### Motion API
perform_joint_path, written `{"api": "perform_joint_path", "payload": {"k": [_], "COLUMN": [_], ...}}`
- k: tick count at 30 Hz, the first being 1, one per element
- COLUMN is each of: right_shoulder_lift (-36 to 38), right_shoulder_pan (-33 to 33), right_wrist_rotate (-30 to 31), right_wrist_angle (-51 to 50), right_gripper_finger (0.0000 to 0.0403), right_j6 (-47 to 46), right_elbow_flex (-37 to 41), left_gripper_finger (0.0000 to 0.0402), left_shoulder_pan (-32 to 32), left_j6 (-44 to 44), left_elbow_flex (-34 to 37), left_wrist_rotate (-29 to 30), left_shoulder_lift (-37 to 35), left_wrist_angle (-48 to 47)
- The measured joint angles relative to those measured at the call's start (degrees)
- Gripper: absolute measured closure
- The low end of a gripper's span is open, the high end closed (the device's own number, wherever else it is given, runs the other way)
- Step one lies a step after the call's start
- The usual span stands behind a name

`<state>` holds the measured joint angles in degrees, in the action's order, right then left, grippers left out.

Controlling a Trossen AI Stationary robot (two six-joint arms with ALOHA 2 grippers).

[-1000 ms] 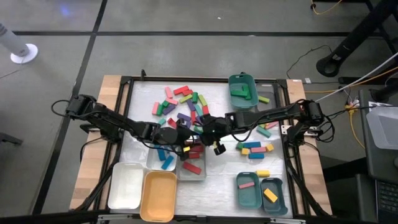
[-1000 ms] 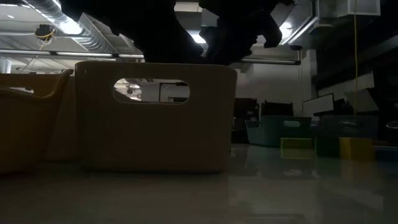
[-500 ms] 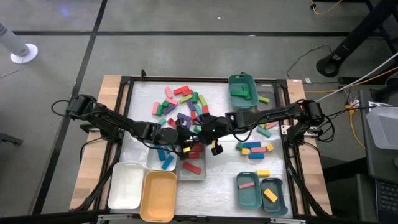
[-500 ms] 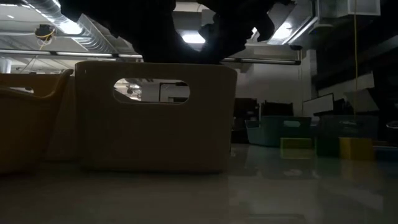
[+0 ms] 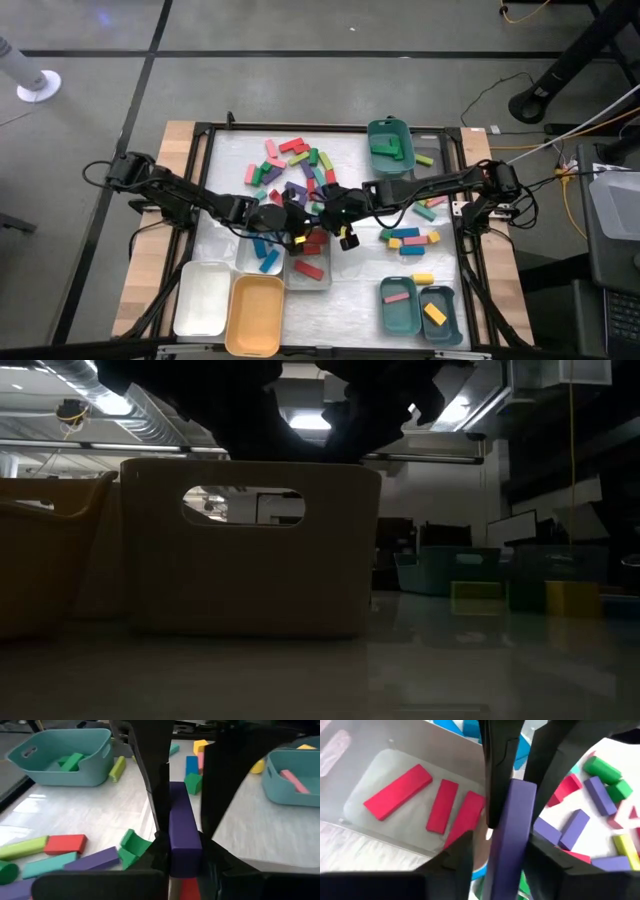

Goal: Sort blocks
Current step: Put the purple block into the yellow bin

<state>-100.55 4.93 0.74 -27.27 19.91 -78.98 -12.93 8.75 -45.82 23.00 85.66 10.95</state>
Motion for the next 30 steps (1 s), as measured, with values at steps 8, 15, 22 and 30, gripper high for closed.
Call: {"api": "perform_joint_path", "payload": {"k": [8,15,22,30], "right_shoulder_lift": [0.87,1.31,1.40,1.38], "right_shoulder_pan": [-0.14,-0.04,-0.09,-0.09], "right_wrist_rotate": [1.80,1.25,1.26,1.24], "right_wrist_angle": [-11.63,-30.32,-32.50,-32.89], "right_gripper_finger": [0.0195,0.0194,0.0194,0.0194], "right_j6": [-6.02,-11.45,-21.82,-24.38], "right_elbow_flex": [-0.07,0.00,2.60,7.83], "left_gripper_finger": [0.0360,0.0355,0.0352,0.0334], "left_shoulder_pan": [-0.62,-3.38,-11.17,-20.36], "left_j6": [1.59,5.83,21.62,39.29], "left_elbow_flex": [0.00,-0.02,-0.04,-0.01], "left_wrist_rotate": [-1.79,-22.72,-45.09,-44.82], "left_shoulder_lift": [-3.83,-10.06,-10.22,-10.05], "left_wrist_angle": [-8.25,-13.46,-16.59,-24.69]}}
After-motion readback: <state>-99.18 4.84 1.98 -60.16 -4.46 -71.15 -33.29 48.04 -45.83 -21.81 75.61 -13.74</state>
